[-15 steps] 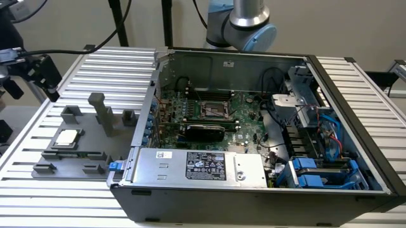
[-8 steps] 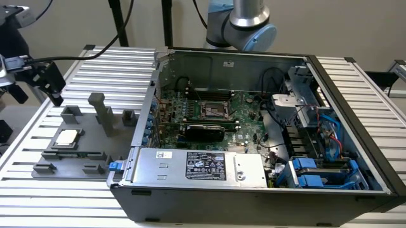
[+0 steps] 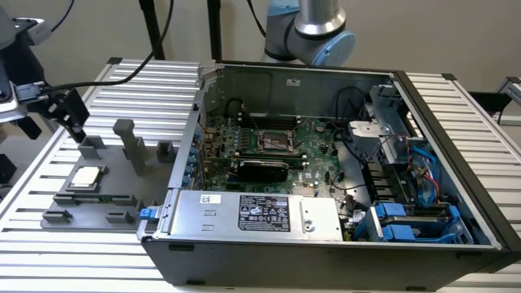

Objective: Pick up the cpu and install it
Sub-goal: 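Pick up the cpu and move it towards the insertion slot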

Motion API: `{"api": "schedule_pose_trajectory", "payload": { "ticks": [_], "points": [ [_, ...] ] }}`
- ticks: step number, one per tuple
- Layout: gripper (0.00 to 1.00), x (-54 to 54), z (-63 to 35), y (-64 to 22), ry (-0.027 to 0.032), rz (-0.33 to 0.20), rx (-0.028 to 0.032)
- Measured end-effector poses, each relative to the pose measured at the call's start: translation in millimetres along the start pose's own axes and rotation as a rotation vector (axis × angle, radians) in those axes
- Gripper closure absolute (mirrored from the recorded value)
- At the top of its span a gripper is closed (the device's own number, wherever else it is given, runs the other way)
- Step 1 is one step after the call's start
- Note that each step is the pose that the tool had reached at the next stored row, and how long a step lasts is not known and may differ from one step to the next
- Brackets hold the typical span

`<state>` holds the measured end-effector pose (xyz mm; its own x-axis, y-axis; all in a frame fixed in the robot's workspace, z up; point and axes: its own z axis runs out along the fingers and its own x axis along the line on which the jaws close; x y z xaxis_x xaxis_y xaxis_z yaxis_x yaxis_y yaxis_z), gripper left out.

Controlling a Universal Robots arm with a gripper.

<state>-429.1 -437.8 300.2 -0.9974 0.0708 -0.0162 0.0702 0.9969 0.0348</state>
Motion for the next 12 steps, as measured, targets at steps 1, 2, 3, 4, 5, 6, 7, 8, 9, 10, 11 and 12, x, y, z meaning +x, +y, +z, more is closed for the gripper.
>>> {"api": "schedule_pose_trajectory", "payload": {
  "ticks": [1, 2, 3, 4, 5, 6, 7, 8, 9, 10, 11, 12],
  "points": [
    [0.17, -0.1, 1.8, -0.1, -0.0001, 0.000, -0.0001],
    [0.17, -0.2, 3.6, -0.2, 0.0000, 0.000, 0.0000],
    [0.17, -0.3, 5.5, -0.3, -0.0001, 0.000, -0.0001],
    [0.17, -0.5, 7.3, -0.4, -0.0001, 0.000, -0.0001],
    [0.17, -0.6, 9.2, -0.5, -0.0001, 0.000, -0.0001],
    [0.17, -0.7, 10.9, -0.6, 0.0000, 0.000, 0.0000],
    [0.17, -0.9, 12.8, -0.7, 0.0000, 0.000, 0.0000],
    [0.17, -1.0, 14.6, -0.9, -0.0001, 0.000, -0.0001],
    [0.17, -1.2, 16.4, -1.1, 0.0000, 0.000, -0.0001],
    [0.17, -1.4, 18.2, -1.2, -0.0001, 0.000, -0.0001],
    [0.17, -1.7, 20.0, -1.4, -0.0001, 0.000, -0.0001],
    [0.17, -1.9, 21.9, -1.6, -0.0001, 0.000, -0.0001]
  ]
}}
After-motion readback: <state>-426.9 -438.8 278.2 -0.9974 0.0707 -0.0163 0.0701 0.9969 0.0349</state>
